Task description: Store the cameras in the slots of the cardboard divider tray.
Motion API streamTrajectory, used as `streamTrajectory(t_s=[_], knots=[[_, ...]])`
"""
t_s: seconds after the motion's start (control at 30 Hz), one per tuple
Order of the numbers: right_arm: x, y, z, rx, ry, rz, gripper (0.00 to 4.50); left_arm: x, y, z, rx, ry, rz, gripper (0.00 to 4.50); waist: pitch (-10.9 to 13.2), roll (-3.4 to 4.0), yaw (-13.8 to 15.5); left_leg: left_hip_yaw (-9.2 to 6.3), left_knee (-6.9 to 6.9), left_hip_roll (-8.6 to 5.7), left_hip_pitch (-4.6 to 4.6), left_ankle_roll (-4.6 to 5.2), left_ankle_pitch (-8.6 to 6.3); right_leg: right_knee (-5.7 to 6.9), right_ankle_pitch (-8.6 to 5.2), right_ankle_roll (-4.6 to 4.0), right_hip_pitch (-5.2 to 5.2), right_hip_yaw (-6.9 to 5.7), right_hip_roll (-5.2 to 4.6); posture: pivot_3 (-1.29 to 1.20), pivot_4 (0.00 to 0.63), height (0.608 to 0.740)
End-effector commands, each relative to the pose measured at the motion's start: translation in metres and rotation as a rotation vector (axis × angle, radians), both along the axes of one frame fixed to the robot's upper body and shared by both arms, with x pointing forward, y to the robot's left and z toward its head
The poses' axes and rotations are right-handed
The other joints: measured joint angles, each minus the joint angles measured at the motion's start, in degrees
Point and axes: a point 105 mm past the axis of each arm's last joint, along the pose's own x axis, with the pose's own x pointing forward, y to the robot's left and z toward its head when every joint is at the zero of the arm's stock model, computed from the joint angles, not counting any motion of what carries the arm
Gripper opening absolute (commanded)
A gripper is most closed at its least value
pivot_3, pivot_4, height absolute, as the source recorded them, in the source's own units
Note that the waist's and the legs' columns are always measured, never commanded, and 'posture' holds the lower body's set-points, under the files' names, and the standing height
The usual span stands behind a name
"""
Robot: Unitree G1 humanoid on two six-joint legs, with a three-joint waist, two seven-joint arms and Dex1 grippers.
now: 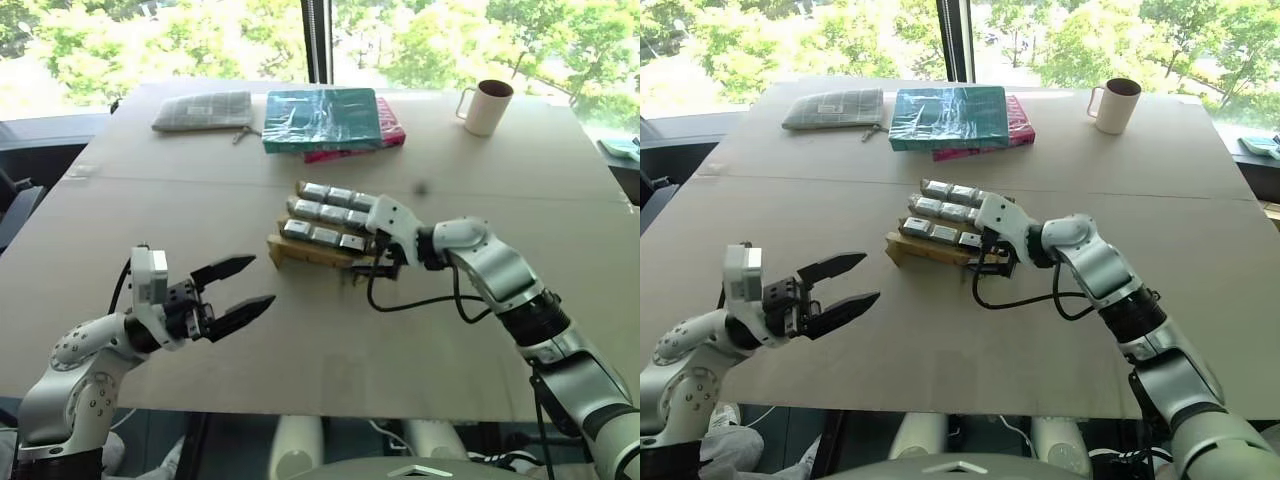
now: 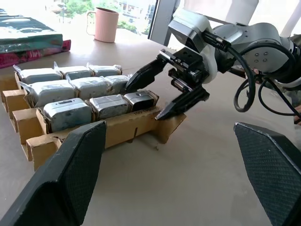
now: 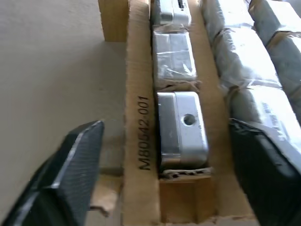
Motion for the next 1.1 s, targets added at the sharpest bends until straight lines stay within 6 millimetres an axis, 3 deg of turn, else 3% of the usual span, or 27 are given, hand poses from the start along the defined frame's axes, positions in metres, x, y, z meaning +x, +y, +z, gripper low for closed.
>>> streamTrajectory(t_s=[0.03, 0.13, 0.27, 0.37, 0.47, 0.73, 0.97, 1.1], knots=[[-0.01, -0.014, 0.051, 0.128, -0.157, -0.01, 4.46, 0.001, -0.006, 0.007, -0.012, -0.036, 0.031, 4.5, 0.02, 0.02, 0.1, -0.02, 0.0, -0.01, -0.03, 0.0, 0.0, 0.0, 0.0, 0.0, 0.0, 0.0, -0.02, 0.0, 0.15, 0.74], [-0.037, -0.04, 0.068, 0.201, -0.165, -0.017, 4.46, 0.003, -0.003, 0.004, -0.022, -0.01, 0.102, 4.5, 0.01, 0.0, 0.27, -0.06, 0.0, -0.03, -0.13, 0.0, 0.0, -0.06, 0.0, 0.01, -0.04, 0.02, -0.04, 0.0, 0.15, 0.74], [-0.064, -0.075, 0.068, 0.246, -0.184, -0.141, 4.46, 0.003, 0.004, 0.0, 0.014, -0.006, 0.212, 4.5, -0.01, -0.03, 0.42, -0.17, -0.16, -0.02, -0.11, 0.0, -0.02, -0.31, -0.01, 0.01, 0.06, -0.04, -0.13, 0.0, 0.15, 0.74], [-0.074, -0.11, 0.051, 0.247, -0.185, -0.347, 4.46, 0.0, 0.005, -0.006, 0.034, 0.006, 0.252, 4.5, 0.0, -0.01, 0.08, -0.15, -0.19, 0.0, -0.07, -0.01, -0.03, -0.33, -0.02, 0.01, 0.07, 0.01, -0.08, 0.0, 0.15, 0.74], [-0.087, -0.131, 0.032, 0.234, -0.157, -0.471, 4.46, 0.002, 0.008, -0.009, 0.022, 0.021, 0.296, 4.5, -0.01, -0.01, 0.03, -0.14, -0.17, 0.0, -0.02, -0.01, -0.03, -0.33, -0.08, 0.12, 0.11, 0.01, -0.09, 0.0, 0.15, 0.74], [-0.105, -0.143, 0.014, 0.179, -0.155, -0.516, 4.46, 0.001, 0.022, -0.015, 0.041, 0.046, 0.31, 4.5, -0.01, -0.01, -0.07, -0.12, -0.13, 0.01, 0.07, -0.01, -0.03, -0.33, -0.25, 0.01, 0.13, 0.05, -0.09, 0.0, 0.15, 0.74], [-0.097, -0.15, 0.015, 0.183, -0.176, -0.538, 4.46, -0.016, 0.024, -0.031, 0.074, 0.08, 0.233, 4.5, -0.01, -0.01, -0.12, -0.1, -0.14, 0.03, 0.05, -0.17, -0.12, -0.4, -0.25, 0.0, 0.12, 0.06, -0.11, 0.0, 0.15, 0.74], [-0.094, -0.15, 0.017, 0.183, -0.179, -0.525, 4.46, -0.015, 0.035, -0.041, 0.084, 0.084, 0.25, 4.5, -0.01, -0.01, 0.11, -0.14, -0.14, 0.02, 0.05, -0.24, -0.16, -0.44, -0.26, -0.01, 0.11, 0.01, -0.16, 0.0, 0.15, 0.74]])
